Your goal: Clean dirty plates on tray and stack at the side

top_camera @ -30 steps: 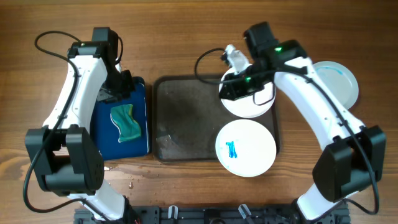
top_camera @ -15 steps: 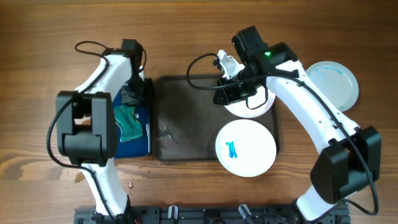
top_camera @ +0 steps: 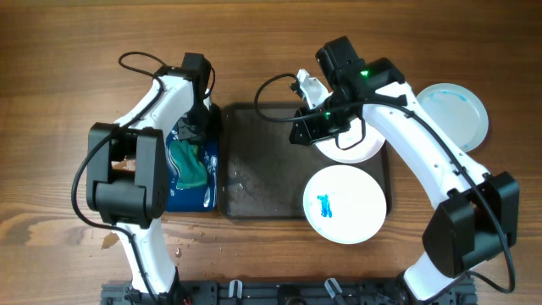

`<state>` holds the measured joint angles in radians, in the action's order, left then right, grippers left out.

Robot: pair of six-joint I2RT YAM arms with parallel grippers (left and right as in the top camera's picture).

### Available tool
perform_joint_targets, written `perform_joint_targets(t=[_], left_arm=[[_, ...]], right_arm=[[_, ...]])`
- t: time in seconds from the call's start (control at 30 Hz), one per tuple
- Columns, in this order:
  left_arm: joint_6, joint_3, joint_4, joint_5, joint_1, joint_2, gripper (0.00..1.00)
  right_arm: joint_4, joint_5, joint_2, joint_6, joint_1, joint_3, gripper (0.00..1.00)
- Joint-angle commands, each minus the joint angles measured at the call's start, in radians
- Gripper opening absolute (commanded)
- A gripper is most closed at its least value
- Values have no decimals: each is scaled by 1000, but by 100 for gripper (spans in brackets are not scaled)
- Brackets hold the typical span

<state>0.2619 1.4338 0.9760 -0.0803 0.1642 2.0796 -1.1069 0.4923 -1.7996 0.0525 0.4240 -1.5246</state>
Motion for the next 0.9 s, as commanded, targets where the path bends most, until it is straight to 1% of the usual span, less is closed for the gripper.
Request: perform_joint_targets(t=[0.0,0.07,0.13,0.17,0.23,0.27,0.3,0.33,0.37,0.4,0.43,0.53,0.63,0.8,0.87], left_arm=[[14,39,48,-71,-10,-42,35],[14,61,85,-55,-21,-105,43],[15,62,134,-31,-33,-155,45],[14,62,165,-23,-42,-184,46],[13,62,199,-23,-51,-230,48],[7,62,208,-22,-53,-250,49],[8,62,234,10,-53,-266,49],[34,60,272,49,-53,-266,49],[50,41,287,69,-53,-264,49],[50,11,292,71,-53,-264,49],[58,-27,287,75,-57,-264,49],[61,-198,186,78,-84,-264,49],[65,-298,90,77,-112,-264,52],[60,-309,-39,67,-163,-262,56],[29,-309,-79,-8,-160,-262,56]], right_arm=[[-1,-7,-13,3,-2,8,31],[-2,-7,-13,3,-2,8,33],[-2,-7,-13,4,-2,8,36],[-2,-7,-13,4,-2,8,40],[1,-7,-13,10,-2,8,41],[2,-38,-13,47,-2,8,40],[0,-131,-13,121,-2,8,31],[-7,-196,-13,177,-2,8,39],[-22,-259,-13,235,-3,8,59],[-42,-317,-13,268,-3,8,68],[-63,-380,-14,316,-3,14,74],[-63,-391,-14,314,-6,53,76],[-55,-387,-14,305,-6,61,76],[-47,-335,-14,261,-6,61,76],[-46,-335,-14,257,-6,61,76]])
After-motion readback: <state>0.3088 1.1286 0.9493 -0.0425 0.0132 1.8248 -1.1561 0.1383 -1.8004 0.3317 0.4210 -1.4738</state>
